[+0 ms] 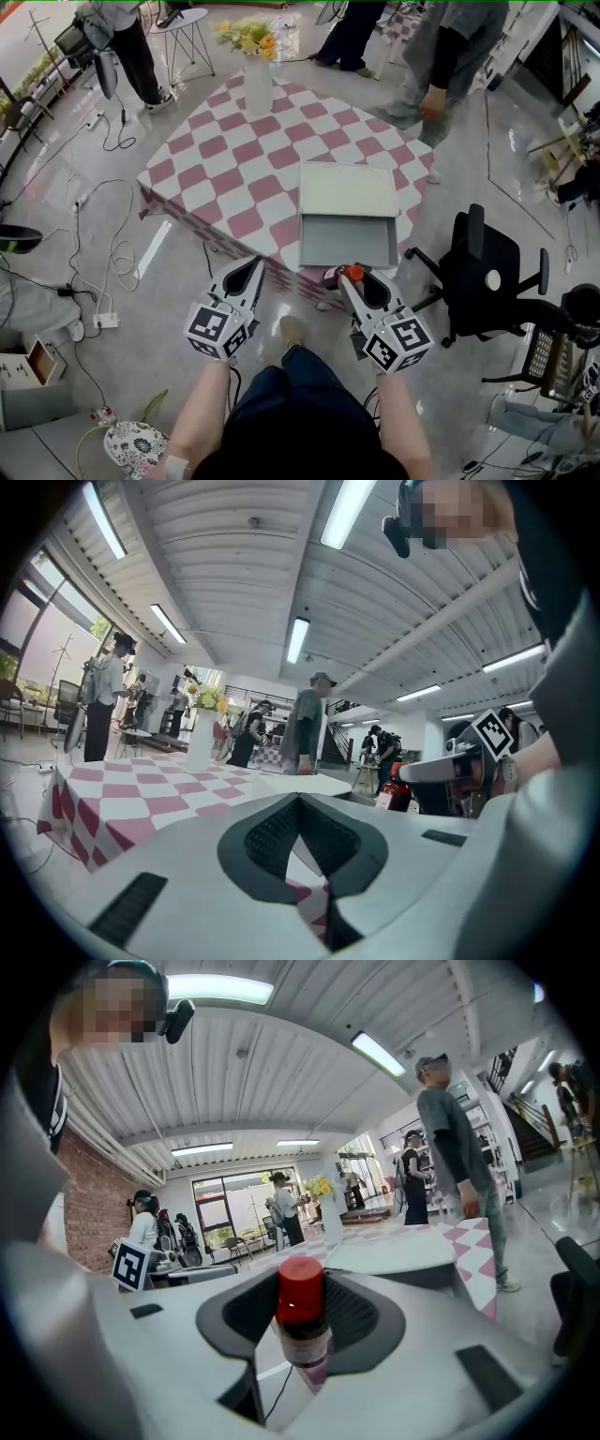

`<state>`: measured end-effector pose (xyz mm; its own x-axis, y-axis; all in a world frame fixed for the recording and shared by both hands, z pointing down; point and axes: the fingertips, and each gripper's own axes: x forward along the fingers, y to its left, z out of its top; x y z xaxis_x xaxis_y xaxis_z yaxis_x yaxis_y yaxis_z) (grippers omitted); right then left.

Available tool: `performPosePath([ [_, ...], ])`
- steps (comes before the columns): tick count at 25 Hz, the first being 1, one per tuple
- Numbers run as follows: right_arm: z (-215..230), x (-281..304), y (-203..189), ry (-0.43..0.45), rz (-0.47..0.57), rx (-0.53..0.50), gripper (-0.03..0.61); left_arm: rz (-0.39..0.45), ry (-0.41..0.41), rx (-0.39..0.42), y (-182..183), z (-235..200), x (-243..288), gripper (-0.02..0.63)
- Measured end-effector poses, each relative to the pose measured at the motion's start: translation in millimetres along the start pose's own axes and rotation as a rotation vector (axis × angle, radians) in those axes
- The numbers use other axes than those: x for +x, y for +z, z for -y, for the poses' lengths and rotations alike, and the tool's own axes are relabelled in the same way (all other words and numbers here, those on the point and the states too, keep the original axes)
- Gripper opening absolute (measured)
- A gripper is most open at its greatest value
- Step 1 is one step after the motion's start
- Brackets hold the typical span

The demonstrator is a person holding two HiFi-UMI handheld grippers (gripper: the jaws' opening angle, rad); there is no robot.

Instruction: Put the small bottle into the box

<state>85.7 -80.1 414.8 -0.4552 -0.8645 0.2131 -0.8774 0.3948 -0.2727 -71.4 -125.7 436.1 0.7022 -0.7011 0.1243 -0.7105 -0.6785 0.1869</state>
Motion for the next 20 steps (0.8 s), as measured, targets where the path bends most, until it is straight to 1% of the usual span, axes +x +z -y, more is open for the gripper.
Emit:
performPosePath([
  [4,8,14,5,0.013,0.001,0.017,0.149,-0.006,0.0,-0.008,-2,-5,12,0.009],
  [9,14,32,9,0.031,-0.008,0.015,0.149,-0.011,-0.007,-0.006,-2,-11,26,0.009],
  [14,21,49,6,0.037,-0.025,0.018,0.149,-0.019,-0.021,0.035,-6,-13,39,0.009],
  [20,30,68,1,0.045,-0.038,0.034,0.149,-0.045,-0.027,0.013,-19,-19,53,0.009],
])
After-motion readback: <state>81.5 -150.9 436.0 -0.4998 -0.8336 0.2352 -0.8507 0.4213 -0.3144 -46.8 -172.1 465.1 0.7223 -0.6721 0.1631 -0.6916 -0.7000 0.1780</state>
